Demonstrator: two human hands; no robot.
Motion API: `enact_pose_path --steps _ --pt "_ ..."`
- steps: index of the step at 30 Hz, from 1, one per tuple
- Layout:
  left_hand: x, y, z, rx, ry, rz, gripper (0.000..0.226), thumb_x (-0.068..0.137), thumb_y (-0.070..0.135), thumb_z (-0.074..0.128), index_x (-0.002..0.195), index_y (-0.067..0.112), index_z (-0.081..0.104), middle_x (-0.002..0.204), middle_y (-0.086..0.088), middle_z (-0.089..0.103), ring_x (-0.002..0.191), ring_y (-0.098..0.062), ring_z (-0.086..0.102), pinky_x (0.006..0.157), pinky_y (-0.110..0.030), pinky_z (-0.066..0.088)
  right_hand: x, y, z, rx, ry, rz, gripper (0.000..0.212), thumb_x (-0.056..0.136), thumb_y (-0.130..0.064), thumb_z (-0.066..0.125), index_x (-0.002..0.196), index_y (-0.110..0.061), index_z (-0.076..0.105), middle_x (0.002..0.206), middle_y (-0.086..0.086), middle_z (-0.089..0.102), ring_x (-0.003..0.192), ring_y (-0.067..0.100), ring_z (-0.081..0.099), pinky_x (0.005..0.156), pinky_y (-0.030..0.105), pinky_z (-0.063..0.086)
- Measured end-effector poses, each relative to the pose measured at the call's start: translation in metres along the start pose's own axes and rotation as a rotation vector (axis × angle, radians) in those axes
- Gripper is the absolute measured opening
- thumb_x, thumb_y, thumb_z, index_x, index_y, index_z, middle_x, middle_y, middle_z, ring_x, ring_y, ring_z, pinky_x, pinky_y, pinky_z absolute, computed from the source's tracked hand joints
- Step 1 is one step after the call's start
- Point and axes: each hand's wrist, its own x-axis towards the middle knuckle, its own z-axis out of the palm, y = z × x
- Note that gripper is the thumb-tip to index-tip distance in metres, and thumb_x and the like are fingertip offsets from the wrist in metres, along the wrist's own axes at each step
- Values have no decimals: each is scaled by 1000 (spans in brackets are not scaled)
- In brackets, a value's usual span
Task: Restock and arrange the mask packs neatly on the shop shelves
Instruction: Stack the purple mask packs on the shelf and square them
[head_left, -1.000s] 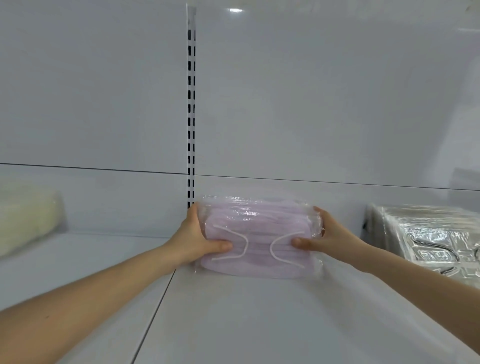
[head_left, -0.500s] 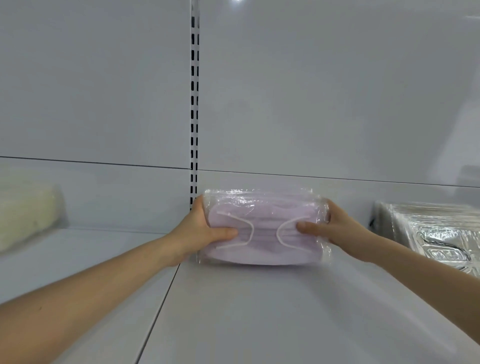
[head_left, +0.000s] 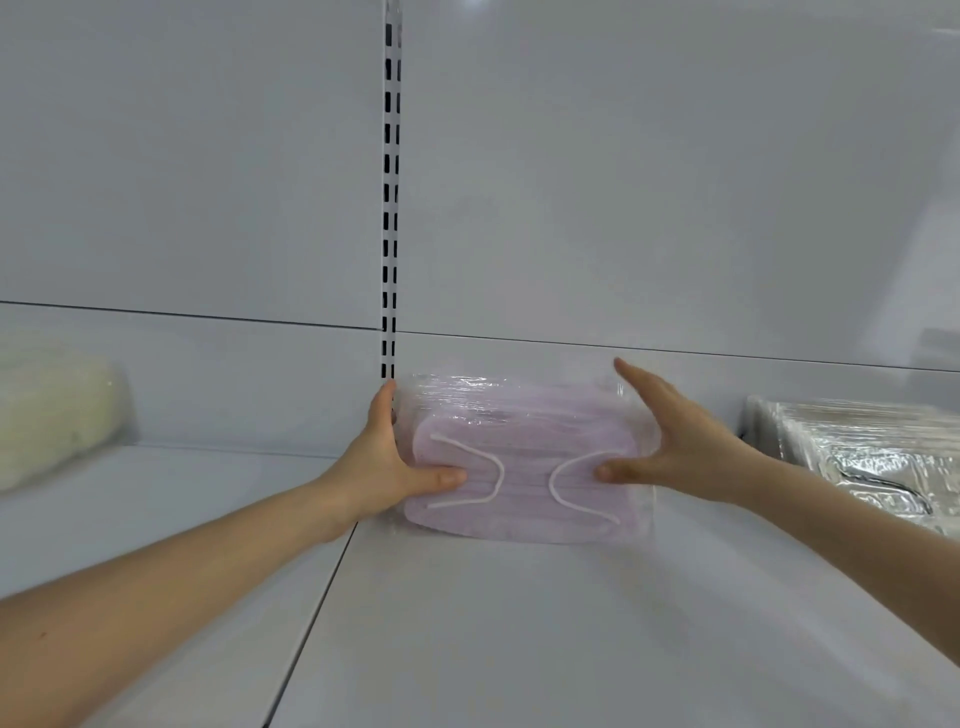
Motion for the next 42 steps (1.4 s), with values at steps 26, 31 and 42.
enact_pose_path --steps 26,31,42 --pt "-6 3 5 -71 17 -32 128 47 43 78 148 29 2 142 7 40 125 -13 46 109 -37 37 4 -40 0 -175 109 22 97 77 -55 63 150 -22 9 157 -1 11 144 17 13 114 31 14" --pt "-9 5 6 -68 31 -73 108 48 37 76 140 25 21 124 7 55 112 -15 56 100 -35 44 -27 -6 2 82 27 371 99 71 -49 71 141 -2 20 140 13 40 125 27 45 104 39 38" --pt "-13 10 13 -106 -14 -125 60 72 15 72 116 23 33 105 7 53 100 -12 54 75 -20 45 -24 -9 19 321 -126 253 17 84 -22 68 82 -29 53 81 -13 58 71 -2 54 63 2 43"
